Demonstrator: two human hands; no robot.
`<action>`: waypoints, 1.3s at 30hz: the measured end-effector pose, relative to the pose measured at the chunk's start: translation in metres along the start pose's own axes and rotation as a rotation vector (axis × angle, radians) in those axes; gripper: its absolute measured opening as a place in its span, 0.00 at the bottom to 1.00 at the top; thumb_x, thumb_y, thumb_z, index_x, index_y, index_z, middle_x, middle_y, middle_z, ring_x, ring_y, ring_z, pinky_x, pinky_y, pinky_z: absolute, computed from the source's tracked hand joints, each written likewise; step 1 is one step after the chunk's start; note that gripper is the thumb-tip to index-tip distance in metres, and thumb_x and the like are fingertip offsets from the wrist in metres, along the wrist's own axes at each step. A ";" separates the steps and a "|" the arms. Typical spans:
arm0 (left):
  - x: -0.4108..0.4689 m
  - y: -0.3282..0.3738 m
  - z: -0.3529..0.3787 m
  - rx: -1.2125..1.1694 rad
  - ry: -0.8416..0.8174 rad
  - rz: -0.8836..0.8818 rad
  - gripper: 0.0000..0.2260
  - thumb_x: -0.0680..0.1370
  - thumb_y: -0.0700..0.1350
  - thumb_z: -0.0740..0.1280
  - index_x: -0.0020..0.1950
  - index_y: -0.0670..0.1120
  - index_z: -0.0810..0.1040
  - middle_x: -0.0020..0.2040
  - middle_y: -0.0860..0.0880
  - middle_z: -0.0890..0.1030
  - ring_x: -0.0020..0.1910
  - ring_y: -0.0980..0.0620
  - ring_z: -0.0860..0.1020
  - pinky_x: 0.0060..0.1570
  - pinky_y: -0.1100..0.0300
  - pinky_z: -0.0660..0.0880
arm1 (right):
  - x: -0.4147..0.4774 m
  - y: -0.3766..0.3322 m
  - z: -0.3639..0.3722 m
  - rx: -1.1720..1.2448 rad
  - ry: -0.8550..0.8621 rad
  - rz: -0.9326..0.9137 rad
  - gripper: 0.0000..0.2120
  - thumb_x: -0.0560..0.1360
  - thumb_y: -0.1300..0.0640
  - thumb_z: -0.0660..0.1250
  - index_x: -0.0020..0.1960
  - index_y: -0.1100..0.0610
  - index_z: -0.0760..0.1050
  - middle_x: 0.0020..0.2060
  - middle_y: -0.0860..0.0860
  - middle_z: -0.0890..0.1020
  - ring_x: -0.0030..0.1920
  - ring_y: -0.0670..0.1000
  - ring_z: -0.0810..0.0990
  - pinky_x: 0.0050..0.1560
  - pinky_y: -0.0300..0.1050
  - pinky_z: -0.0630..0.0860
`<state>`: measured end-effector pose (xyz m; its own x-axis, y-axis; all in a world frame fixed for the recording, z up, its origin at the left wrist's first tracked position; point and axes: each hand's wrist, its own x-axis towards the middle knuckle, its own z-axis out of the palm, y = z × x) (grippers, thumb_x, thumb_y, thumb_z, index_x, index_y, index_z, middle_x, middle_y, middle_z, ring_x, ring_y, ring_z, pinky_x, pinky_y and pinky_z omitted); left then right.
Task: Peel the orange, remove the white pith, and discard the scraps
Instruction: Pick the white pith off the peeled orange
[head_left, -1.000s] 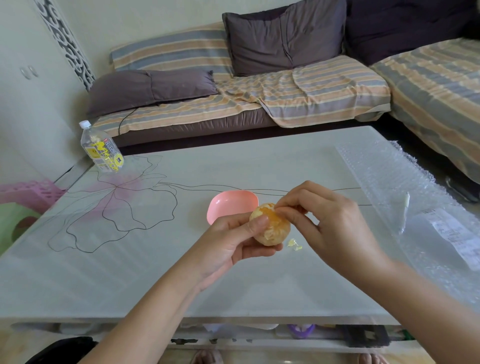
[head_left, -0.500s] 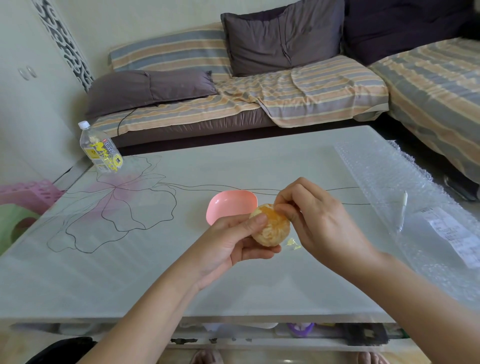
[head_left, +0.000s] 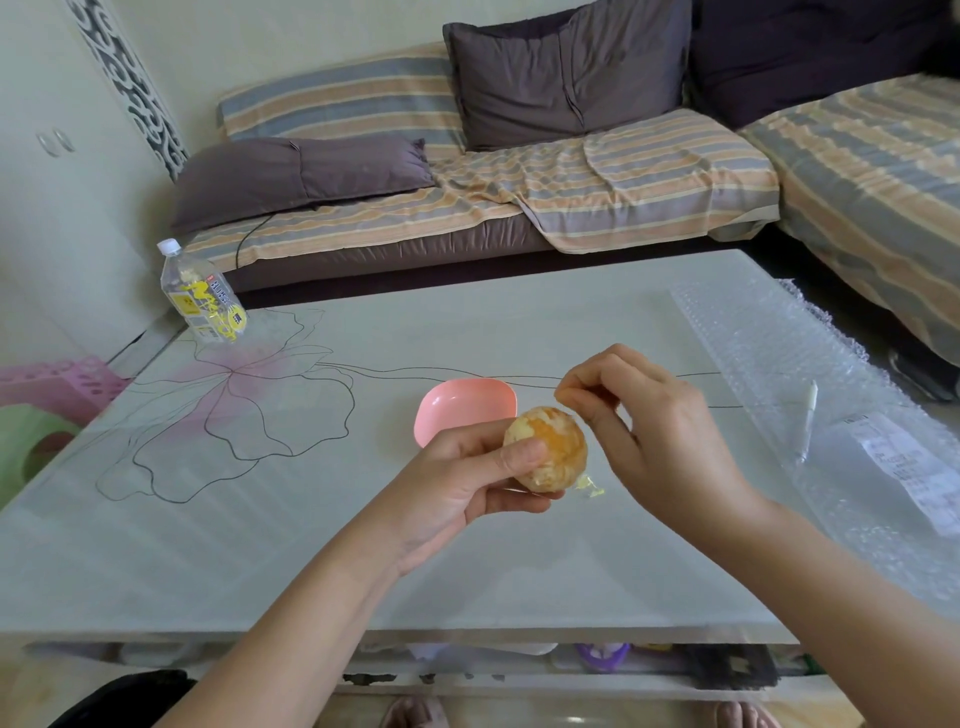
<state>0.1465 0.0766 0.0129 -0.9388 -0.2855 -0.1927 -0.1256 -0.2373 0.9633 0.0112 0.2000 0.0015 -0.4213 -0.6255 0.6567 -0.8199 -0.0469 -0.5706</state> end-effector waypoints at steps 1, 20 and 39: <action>0.000 0.000 -0.002 0.003 0.013 0.003 0.13 0.72 0.44 0.68 0.52 0.39 0.81 0.44 0.43 0.83 0.43 0.47 0.83 0.41 0.61 0.79 | 0.000 0.001 -0.002 0.009 0.009 0.011 0.05 0.76 0.60 0.65 0.43 0.59 0.78 0.39 0.47 0.78 0.38 0.40 0.74 0.39 0.25 0.67; 0.006 -0.007 -0.002 0.107 0.152 -0.012 0.19 0.69 0.49 0.71 0.54 0.38 0.79 0.42 0.45 0.82 0.39 0.48 0.81 0.38 0.63 0.77 | 0.000 0.004 -0.013 -0.141 -0.181 -0.232 0.11 0.75 0.53 0.64 0.47 0.55 0.83 0.37 0.49 0.82 0.34 0.48 0.80 0.32 0.45 0.76; 0.004 -0.005 -0.002 0.100 0.158 -0.029 0.18 0.69 0.50 0.71 0.52 0.39 0.79 0.40 0.45 0.82 0.38 0.48 0.81 0.37 0.63 0.78 | -0.002 -0.002 -0.002 -0.324 -0.059 -0.237 0.07 0.72 0.62 0.66 0.35 0.60 0.78 0.29 0.52 0.77 0.27 0.53 0.75 0.27 0.46 0.73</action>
<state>0.1441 0.0748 0.0073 -0.8730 -0.4243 -0.2404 -0.1908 -0.1564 0.9691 0.0129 0.2027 0.0019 -0.1905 -0.6707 0.7169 -0.9754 0.0469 -0.2153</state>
